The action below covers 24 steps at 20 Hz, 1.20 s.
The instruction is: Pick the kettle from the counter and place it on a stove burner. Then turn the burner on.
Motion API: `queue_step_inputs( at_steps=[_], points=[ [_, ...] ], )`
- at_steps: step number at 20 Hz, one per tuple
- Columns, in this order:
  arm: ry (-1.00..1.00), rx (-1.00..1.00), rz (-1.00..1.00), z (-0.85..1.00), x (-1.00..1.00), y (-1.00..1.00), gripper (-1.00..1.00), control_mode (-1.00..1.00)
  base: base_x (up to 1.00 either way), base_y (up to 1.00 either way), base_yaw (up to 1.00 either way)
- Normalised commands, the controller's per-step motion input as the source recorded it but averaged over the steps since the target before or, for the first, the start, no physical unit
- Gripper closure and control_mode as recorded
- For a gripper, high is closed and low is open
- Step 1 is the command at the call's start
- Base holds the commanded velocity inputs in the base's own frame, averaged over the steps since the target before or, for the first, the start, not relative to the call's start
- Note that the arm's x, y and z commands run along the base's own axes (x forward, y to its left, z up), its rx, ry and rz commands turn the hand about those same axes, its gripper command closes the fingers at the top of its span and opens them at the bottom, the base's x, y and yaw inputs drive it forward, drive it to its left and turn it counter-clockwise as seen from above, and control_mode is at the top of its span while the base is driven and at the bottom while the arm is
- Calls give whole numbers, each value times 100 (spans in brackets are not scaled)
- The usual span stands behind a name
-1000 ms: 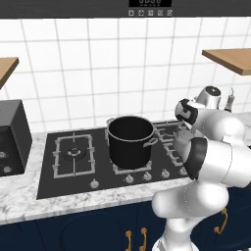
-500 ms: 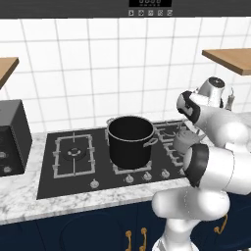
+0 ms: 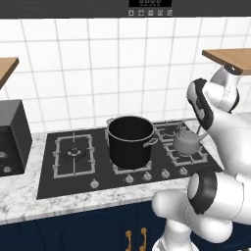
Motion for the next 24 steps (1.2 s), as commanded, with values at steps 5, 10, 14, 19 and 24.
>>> queue_step_inputs(
  at_steps=[5,10,14,19,24],
  points=[
    [15,-8,59,-27,-87,6,-100,-100,0,0,0],
    [13,-13,91,-90,-24,14,-100,-100,0,0,0],
    [21,-36,70,-100,6,7,-100,-100,0,0,0],
    [5,-31,50,-97,13,0,-100,-100,0,0,0],
    [-15,8,18,-49,20,0,-100,-100,0,0,0]
  ],
)
